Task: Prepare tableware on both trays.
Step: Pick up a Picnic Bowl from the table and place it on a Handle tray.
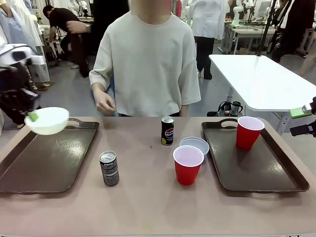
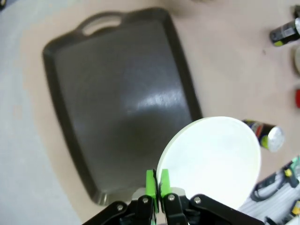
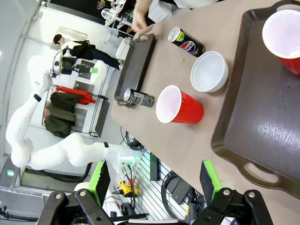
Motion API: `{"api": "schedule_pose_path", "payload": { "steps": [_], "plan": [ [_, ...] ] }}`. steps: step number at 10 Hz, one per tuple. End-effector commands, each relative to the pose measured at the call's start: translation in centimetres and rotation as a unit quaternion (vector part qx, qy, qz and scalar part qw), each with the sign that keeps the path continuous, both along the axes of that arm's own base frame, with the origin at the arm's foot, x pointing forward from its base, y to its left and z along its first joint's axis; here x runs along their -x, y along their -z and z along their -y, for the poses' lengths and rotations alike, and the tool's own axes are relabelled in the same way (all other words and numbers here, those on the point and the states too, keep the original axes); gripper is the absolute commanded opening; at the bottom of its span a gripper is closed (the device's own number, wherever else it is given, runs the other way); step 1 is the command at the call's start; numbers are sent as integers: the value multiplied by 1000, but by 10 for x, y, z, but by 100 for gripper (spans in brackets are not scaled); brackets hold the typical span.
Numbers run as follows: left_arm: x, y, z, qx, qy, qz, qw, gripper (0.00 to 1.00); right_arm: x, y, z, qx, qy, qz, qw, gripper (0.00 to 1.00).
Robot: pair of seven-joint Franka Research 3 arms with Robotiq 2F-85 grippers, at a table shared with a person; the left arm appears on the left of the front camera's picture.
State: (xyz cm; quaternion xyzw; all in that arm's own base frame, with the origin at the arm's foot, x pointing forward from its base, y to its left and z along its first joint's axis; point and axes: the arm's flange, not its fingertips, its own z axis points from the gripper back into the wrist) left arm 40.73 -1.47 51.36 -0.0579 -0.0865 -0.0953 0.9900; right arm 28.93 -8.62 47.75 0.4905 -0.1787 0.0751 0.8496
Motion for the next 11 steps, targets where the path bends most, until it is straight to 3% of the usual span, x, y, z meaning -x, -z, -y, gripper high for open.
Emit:
{"api": "schedule_pose_path", "payload": {
  "steps": [1,3,4,5,7,11],
  "plan": [
    [13,5,-12,-5,-7,0,1000,4,-3,0,0,-13,-3,14,1000,100],
    [17,17,-38,-32,-27,-2,999,4,-3,0,0,-13,-3,14,1000,100],
    [19,22,-39,-34,-26,16,999,4,-3,0,0,-13,-3,14,1000,100],
    [14,9,-32,-13,-24,-10,1000,4,-3,0,0,-13,-3,14,1000,100],
    [15,15,-38,-22,-27,-6,999,4,-3,0,0,-13,-3,14,1000,100],
    [-6,73,-13,-44,-25,-18,999,4,-3,0,0,-13,-3,14,1000,100]
  ]
}}
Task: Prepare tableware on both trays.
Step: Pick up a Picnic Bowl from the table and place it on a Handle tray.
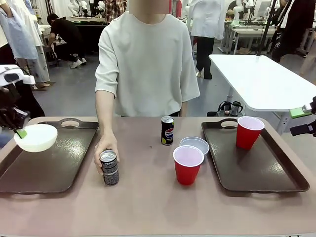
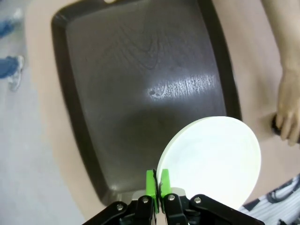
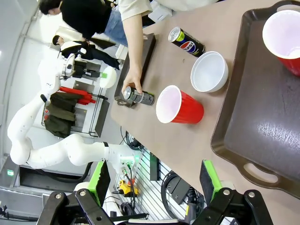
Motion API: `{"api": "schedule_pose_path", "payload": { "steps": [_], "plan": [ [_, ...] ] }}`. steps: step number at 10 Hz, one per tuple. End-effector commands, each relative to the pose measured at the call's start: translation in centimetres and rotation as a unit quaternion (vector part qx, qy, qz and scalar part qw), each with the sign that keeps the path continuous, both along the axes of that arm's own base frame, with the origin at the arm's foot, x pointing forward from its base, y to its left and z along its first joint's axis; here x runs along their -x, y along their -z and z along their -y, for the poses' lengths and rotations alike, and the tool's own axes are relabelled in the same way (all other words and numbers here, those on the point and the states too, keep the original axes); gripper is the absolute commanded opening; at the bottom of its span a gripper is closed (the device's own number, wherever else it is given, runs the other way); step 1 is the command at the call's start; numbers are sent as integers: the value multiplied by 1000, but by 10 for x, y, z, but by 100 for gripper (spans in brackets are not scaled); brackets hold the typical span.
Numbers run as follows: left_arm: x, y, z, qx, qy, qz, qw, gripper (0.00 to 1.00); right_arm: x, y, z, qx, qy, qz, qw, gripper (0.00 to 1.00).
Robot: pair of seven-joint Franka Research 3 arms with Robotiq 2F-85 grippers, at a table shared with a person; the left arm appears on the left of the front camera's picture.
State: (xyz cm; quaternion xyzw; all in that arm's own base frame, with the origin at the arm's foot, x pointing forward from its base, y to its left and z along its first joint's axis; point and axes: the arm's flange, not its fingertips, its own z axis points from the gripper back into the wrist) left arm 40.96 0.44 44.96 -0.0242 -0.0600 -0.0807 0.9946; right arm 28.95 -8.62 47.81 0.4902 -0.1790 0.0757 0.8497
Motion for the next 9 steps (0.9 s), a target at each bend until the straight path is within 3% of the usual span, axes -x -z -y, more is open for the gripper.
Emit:
{"api": "schedule_pose_path", "payload": {
  "steps": [1,2,4,6,9],
  "plan": [
    [2,2,7,-7,-4,11,1000,4,-3,1,0,-13,-3,13,1000,100],
    [20,-17,2,-8,-2,18,1000,4,-3,1,0,-13,-3,13,1000,100],
    [64,-35,-7,-1,18,-5,1000,4,-3,1,0,-13,-3,13,1000,100],
    [112,-49,-20,-7,21,23,999,4,-3,1,0,-13,-3,13,1000,100],
    [86,-17,-14,-29,24,39,999,4,-3,1,0,-13,-3,13,1000,100]
  ]
}}
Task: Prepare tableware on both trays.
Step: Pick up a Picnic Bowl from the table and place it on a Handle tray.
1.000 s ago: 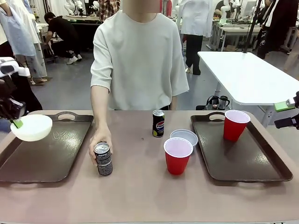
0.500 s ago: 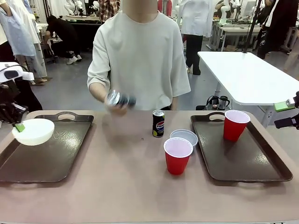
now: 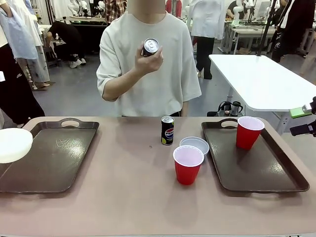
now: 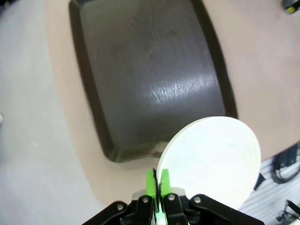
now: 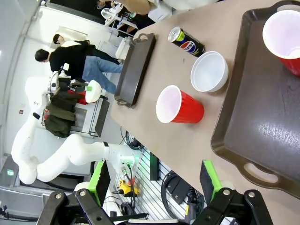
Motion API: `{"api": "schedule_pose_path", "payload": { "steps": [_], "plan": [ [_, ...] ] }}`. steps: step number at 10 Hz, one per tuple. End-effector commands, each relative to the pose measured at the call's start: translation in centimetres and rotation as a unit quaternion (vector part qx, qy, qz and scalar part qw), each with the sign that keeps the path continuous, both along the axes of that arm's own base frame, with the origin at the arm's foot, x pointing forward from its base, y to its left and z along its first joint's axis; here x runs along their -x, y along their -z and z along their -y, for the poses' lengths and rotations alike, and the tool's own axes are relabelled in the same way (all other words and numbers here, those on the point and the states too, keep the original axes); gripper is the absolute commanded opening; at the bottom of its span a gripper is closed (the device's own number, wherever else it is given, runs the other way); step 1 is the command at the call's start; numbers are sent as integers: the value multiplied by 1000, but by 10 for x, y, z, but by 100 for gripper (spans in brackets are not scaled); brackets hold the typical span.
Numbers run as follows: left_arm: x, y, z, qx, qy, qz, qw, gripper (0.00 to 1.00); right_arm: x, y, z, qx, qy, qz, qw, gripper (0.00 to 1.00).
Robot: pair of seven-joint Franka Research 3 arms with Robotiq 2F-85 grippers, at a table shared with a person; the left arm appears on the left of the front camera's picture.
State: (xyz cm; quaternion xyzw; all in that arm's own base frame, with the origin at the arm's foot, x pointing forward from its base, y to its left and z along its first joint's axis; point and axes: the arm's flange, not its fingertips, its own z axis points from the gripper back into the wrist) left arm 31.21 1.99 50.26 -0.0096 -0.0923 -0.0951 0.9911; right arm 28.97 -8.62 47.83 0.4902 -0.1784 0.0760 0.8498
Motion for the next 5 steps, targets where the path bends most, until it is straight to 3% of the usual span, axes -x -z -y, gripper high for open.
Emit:
{"api": "schedule_pose_path", "payload": {
  "steps": [1,5],
  "plan": [
    [-24,60,3,-20,25,15,999,4,-3,1,0,-13,-2,14,1000,100],
    [-48,146,6,-12,26,-6,1000,4,-3,1,0,-13,-2,14,1000,100]
  ]
}}
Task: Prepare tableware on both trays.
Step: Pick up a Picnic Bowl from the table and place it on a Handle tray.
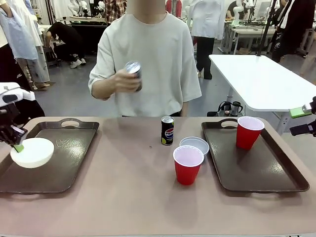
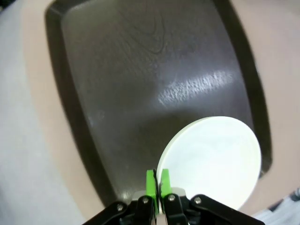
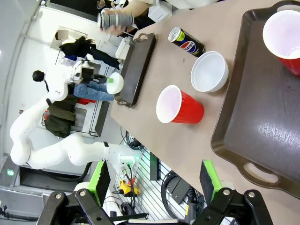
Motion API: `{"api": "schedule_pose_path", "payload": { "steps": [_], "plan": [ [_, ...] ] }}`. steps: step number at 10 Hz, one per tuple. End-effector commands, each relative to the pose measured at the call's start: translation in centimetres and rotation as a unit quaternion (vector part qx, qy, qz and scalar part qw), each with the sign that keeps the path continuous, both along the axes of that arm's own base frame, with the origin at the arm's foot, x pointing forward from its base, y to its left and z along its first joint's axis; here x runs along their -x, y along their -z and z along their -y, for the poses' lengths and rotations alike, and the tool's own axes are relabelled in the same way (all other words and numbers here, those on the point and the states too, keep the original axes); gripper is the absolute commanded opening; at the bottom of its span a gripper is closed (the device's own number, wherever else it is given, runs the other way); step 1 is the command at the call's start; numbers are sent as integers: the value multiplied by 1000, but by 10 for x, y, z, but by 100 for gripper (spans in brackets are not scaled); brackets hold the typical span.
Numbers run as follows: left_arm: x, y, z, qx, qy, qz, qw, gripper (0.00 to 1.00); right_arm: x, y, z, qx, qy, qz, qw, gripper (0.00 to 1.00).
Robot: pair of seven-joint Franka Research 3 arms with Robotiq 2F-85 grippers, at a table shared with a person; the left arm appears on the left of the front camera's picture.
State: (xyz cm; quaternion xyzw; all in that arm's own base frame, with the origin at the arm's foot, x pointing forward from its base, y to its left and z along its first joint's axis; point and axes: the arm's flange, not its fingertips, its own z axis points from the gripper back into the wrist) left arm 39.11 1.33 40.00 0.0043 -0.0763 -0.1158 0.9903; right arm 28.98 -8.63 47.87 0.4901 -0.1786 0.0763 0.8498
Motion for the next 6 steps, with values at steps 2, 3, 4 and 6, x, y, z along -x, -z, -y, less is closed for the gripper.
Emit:
{"api": "schedule_pose_path", "payload": {
  "steps": [2,3,4,6],
  "plan": [
    [26,67,0,18,8,1,1000,4,-2,1,0,-13,-2,13,1000,100],
    [24,70,0,22,7,3,1000,4,-2,1,0,-13,-2,13,1000,100],
    [22,70,0,31,11,4,999,64,-2,1,0,-13,-2,13,1000,100],
    [22,61,0,31,8,1,999,100,-2,1,0,-13,-2,13,1000,100]
  ]
}}
